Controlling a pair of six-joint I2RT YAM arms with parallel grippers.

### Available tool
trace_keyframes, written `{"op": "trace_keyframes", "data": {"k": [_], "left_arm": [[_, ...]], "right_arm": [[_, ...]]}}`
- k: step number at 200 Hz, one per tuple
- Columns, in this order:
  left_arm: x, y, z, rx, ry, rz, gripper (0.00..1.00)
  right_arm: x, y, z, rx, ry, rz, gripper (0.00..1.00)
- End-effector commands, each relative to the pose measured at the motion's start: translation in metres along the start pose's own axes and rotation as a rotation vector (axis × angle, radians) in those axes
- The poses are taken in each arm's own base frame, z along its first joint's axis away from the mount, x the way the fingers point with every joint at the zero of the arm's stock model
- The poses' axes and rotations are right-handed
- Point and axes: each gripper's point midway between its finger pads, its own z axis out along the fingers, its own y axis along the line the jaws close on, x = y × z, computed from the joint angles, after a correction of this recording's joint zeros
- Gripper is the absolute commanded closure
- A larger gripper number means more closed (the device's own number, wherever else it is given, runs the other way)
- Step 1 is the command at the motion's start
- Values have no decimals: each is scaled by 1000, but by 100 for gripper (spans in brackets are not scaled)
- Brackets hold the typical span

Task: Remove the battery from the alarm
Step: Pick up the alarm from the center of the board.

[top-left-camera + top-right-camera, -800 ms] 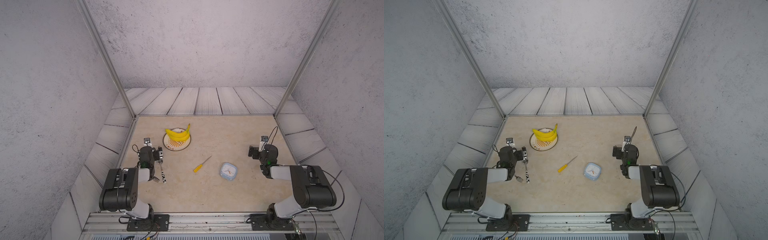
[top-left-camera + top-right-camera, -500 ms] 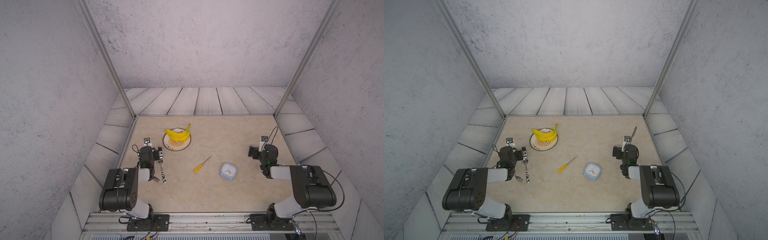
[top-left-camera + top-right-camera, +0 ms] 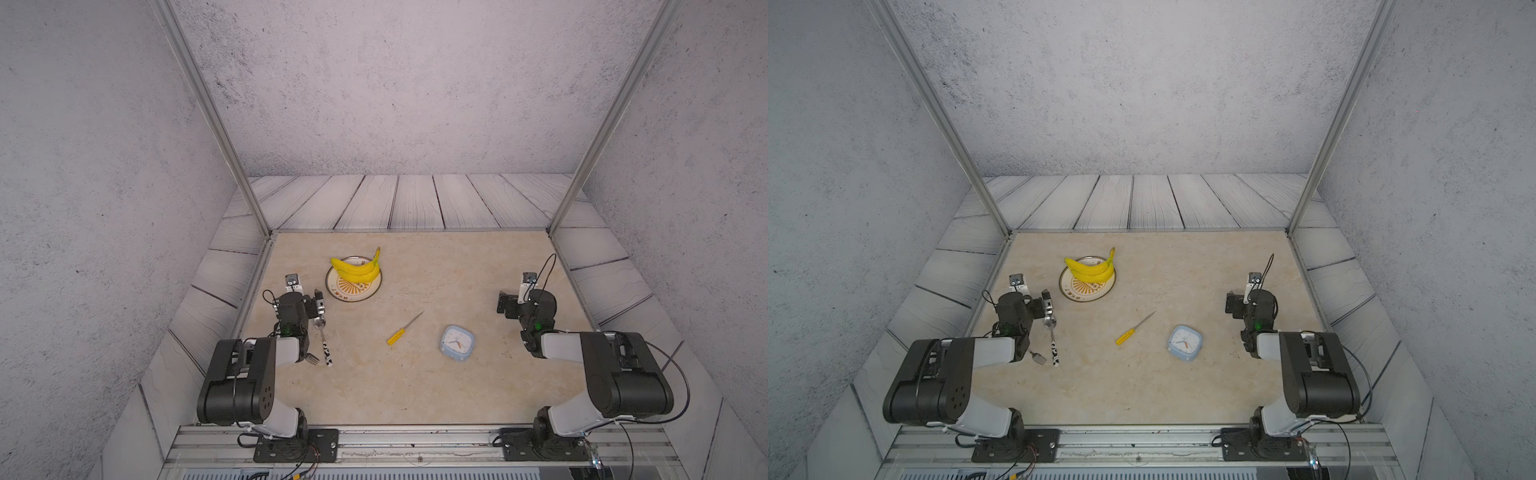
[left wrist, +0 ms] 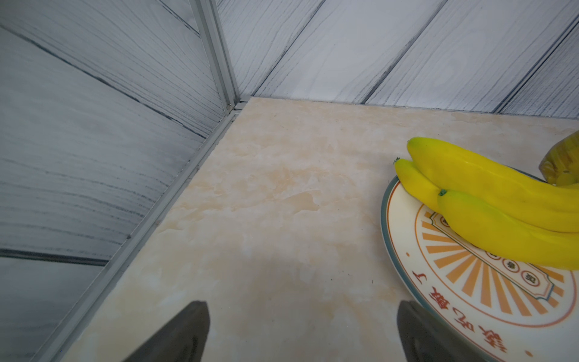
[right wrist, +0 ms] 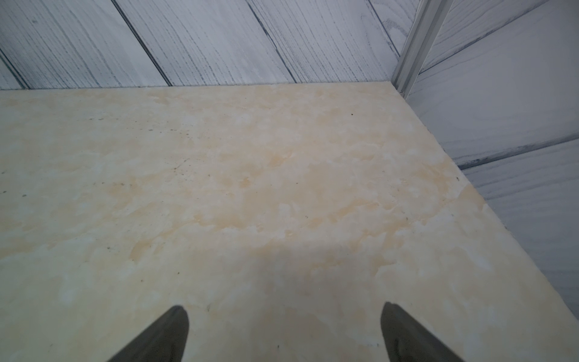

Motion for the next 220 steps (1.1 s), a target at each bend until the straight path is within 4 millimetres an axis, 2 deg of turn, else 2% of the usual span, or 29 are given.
{"op": "trace_keyframes", "data": {"k": [1,72,97,111,131,149,163,185,205,220], "left_arm": [[-4,0,3,-15,-3,12,1],[-4,0,3,-13,-3,13,1],[-6,-3,2,3,-11,15,1],[-13,-6,-2,26,-12,30,1],[-32,-5,-17,27,7,23,1],[-51,1,-34,-2,89,-110,1],[-62,-16,-48,96,136,-188,1],[-74,-63,-75,357,170,-345,1],[-70,-108,-104,555,261,-391,1],[-60,-142,-128,689,359,-383,5]], "right_arm": [[-7,-1,1,5,-12,6,0],[-11,-2,-3,9,-37,12,0],[-29,-7,-25,24,-19,47,0],[-40,-3,-41,-11,1,69,0],[-51,10,-68,-95,14,150,0],[-51,24,-94,-181,62,241,0],[-49,41,-115,-287,104,296,0],[-36,64,-146,-429,196,388,0],[-15,76,-166,-489,294,487,0],[3,85,-178,-535,375,543,0]]}}
